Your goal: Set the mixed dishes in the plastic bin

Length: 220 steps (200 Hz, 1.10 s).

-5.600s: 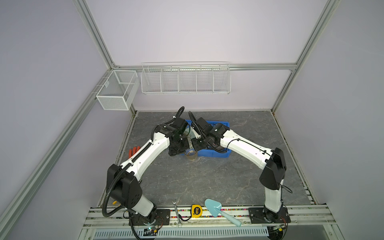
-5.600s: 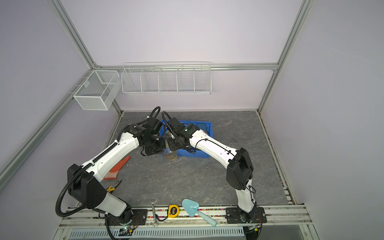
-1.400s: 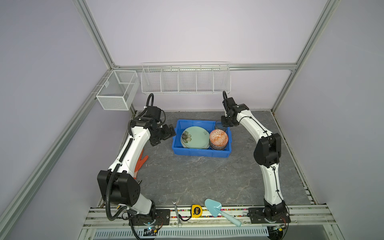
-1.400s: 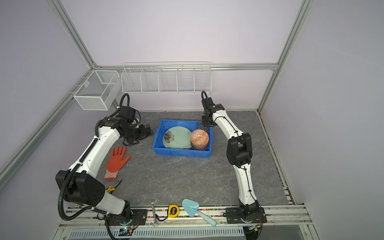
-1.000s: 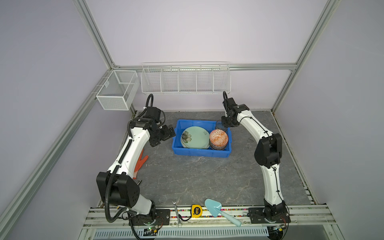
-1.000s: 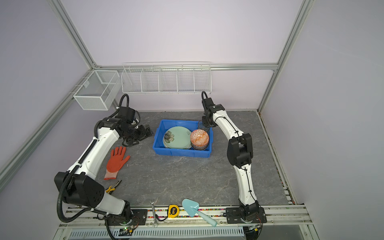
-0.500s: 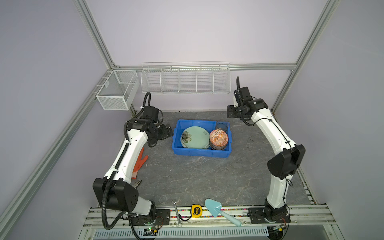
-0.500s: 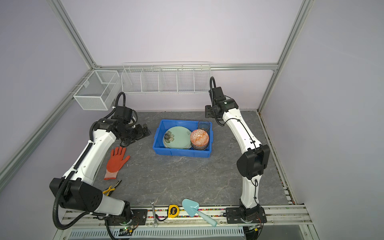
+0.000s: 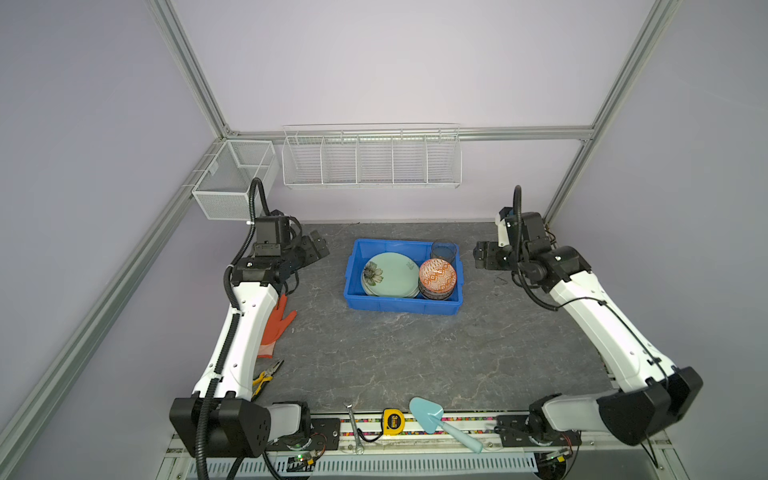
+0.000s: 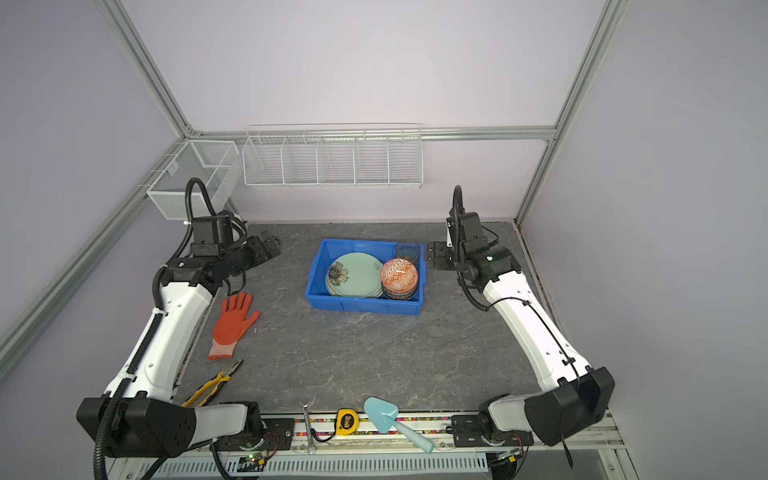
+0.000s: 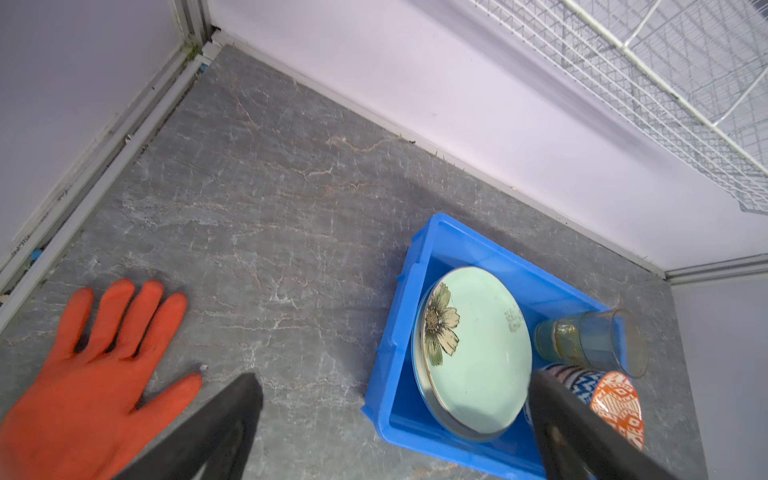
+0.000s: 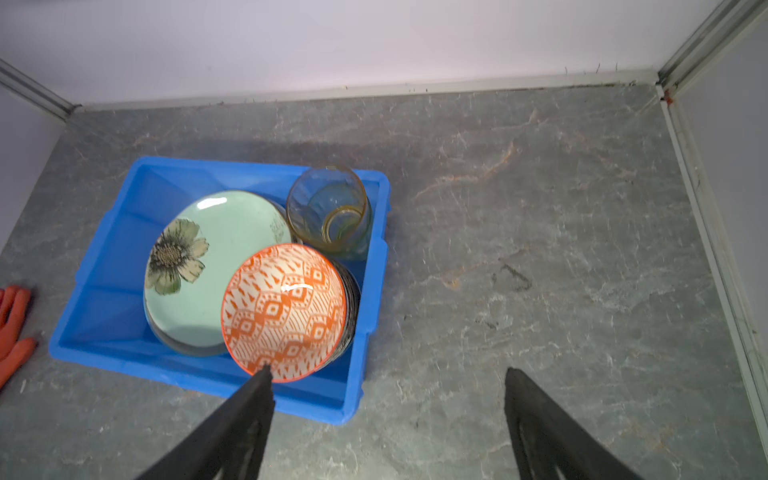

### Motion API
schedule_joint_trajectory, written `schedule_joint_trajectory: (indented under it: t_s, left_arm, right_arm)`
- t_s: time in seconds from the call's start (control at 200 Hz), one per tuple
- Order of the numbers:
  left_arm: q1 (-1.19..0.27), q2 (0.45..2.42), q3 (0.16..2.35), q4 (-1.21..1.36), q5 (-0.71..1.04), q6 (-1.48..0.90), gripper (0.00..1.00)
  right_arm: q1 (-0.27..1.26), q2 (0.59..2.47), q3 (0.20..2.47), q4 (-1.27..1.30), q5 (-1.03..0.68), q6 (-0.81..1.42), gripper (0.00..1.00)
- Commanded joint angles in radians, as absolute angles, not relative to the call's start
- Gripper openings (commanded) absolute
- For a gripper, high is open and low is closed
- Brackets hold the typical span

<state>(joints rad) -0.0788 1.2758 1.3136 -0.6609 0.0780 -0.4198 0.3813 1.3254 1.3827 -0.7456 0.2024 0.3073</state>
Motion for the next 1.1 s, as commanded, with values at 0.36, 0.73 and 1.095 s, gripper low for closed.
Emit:
schedule_joint_trajectory:
  t_s: [0.36, 0.73, 1.095]
  left_arm:
    - [-0.075, 1.062, 0.867, -0.052, -0.079, -0.267, 1.0]
    - [-0.075, 1.064, 0.643, 0.153, -0.132, -0.142, 1.0]
    - [-0.075, 1.142, 0.471, 0.392, -0.193, -0.052, 0.99]
  right_arm:
    - [0.374, 1.012, 1.036, -0.616, 0.384, 0.257, 0.88]
    - [0.323, 0.966, 0.721, -0.28, 0.462, 0.103, 0.88]
    - [0.139, 1.114, 0.478, 0.195, 0.39, 0.097, 0.88]
